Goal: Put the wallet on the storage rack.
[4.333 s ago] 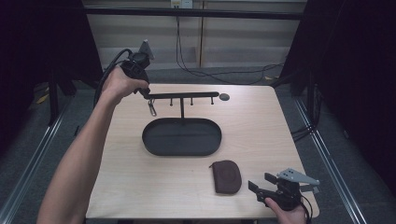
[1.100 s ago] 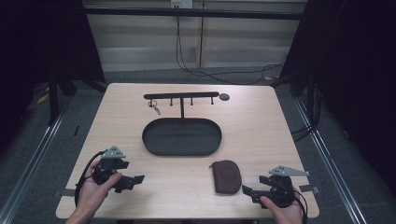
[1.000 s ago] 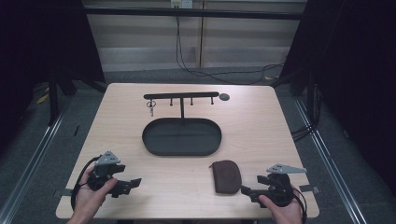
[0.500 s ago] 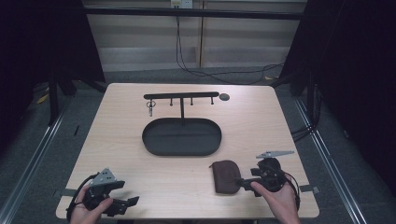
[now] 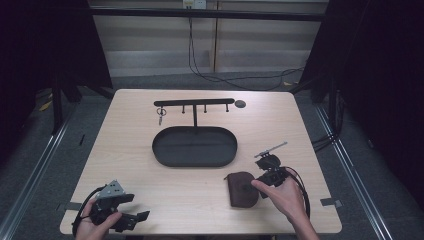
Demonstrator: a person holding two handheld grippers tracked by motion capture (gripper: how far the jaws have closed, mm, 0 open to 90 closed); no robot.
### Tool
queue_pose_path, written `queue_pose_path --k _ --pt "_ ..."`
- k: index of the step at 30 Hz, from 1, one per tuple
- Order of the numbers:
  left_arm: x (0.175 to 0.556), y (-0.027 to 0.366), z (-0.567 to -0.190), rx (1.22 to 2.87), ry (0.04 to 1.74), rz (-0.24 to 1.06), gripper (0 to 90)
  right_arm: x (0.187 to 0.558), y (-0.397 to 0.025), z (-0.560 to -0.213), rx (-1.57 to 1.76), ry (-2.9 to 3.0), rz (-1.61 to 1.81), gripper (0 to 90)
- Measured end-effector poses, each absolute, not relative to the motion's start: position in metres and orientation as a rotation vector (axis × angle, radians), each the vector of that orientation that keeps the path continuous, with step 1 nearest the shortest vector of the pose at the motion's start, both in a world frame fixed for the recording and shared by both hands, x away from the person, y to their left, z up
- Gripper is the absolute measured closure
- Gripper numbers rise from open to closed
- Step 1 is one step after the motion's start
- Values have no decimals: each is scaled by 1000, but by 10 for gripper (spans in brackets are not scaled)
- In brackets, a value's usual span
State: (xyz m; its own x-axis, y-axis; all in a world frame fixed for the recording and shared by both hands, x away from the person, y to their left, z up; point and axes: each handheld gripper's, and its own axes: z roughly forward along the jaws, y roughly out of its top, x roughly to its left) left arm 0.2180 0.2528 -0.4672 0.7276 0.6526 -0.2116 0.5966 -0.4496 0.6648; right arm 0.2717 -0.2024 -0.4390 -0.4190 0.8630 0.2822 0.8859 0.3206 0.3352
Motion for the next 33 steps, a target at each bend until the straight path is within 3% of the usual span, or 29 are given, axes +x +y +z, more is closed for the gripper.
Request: queue_pose_path --k 13,33 --pt "218 251 -468 2187 933 77 168 295 -186 -447 -1622 -2531 -552 193" --pt "217 250 -468 2201 918 71 168 310 -172 -463 -1608 -2558 -377 115"
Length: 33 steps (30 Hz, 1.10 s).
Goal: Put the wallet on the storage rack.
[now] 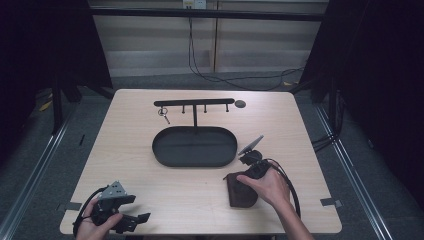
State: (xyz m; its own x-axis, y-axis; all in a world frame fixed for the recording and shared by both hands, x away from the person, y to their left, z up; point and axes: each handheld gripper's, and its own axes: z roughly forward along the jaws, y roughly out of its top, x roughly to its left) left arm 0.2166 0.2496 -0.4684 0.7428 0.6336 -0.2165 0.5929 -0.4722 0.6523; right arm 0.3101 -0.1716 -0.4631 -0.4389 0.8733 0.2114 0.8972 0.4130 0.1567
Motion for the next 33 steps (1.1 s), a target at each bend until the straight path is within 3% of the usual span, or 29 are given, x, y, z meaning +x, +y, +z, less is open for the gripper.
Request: queue_pose_path --k 10,11,17,19,33 --pt "217 249 -469 2205 924 72 168 313 -174 -463 -1583 -2504 -402 217" --pt "217 250 -469 2210 920 71 169 312 -175 -461 -1601 -2519 -408 272" --pt "217 249 -469 2203 917 67 169 311 -179 -456 -1642 -2497 -427 375" --pt "217 250 -469 2204 920 72 169 311 -181 -447 -1669 -2506 -466 518" --pt "217 250 -468 2190 918 64 168 313 -176 -428 -1663 -2528 -478 722"
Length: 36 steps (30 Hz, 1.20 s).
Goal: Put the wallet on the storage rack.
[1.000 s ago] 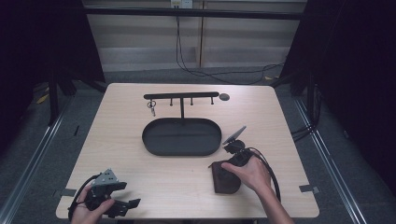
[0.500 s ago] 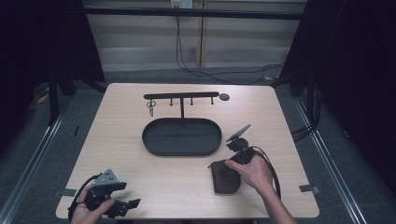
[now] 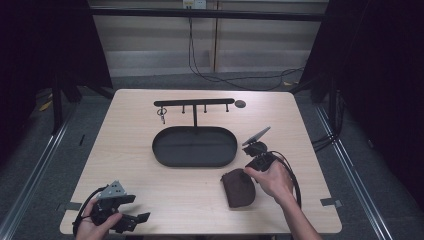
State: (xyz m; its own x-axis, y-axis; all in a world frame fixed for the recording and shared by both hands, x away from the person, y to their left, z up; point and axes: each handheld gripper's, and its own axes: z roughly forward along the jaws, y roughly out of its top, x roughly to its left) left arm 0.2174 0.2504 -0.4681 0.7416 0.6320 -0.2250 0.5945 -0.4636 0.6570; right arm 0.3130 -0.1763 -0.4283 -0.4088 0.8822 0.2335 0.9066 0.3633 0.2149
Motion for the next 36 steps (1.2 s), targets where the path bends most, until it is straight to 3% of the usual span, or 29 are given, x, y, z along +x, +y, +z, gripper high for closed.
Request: queue_pose_path --k 11,36 --pt "217 253 -466 2169 898 55 167 313 -162 -412 -1593 -2563 -506 812" --pt "216 253 -465 2165 907 75 166 325 -155 -375 -1601 -2610 -402 840"
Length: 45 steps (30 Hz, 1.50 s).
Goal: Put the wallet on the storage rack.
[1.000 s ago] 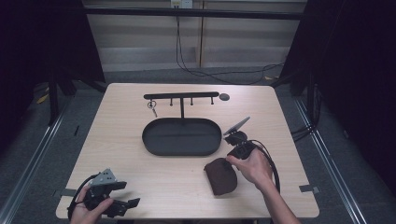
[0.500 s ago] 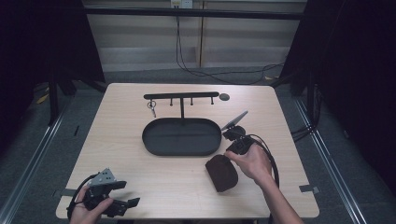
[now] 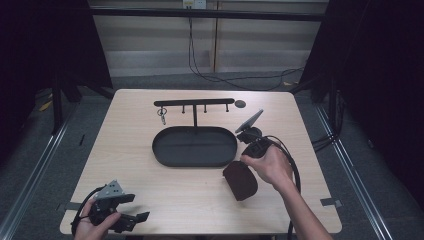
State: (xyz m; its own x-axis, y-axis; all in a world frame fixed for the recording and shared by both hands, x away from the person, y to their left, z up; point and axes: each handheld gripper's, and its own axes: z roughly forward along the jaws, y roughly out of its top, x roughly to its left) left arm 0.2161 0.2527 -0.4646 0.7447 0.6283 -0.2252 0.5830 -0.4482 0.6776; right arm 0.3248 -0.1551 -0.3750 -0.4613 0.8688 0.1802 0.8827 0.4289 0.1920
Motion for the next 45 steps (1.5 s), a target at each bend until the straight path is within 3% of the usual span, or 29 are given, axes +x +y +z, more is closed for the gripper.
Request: queue_pose_path --k 45 --pt "219 251 -465 2166 907 62 167 369 -156 -327 -1771 -2646 -360 838"
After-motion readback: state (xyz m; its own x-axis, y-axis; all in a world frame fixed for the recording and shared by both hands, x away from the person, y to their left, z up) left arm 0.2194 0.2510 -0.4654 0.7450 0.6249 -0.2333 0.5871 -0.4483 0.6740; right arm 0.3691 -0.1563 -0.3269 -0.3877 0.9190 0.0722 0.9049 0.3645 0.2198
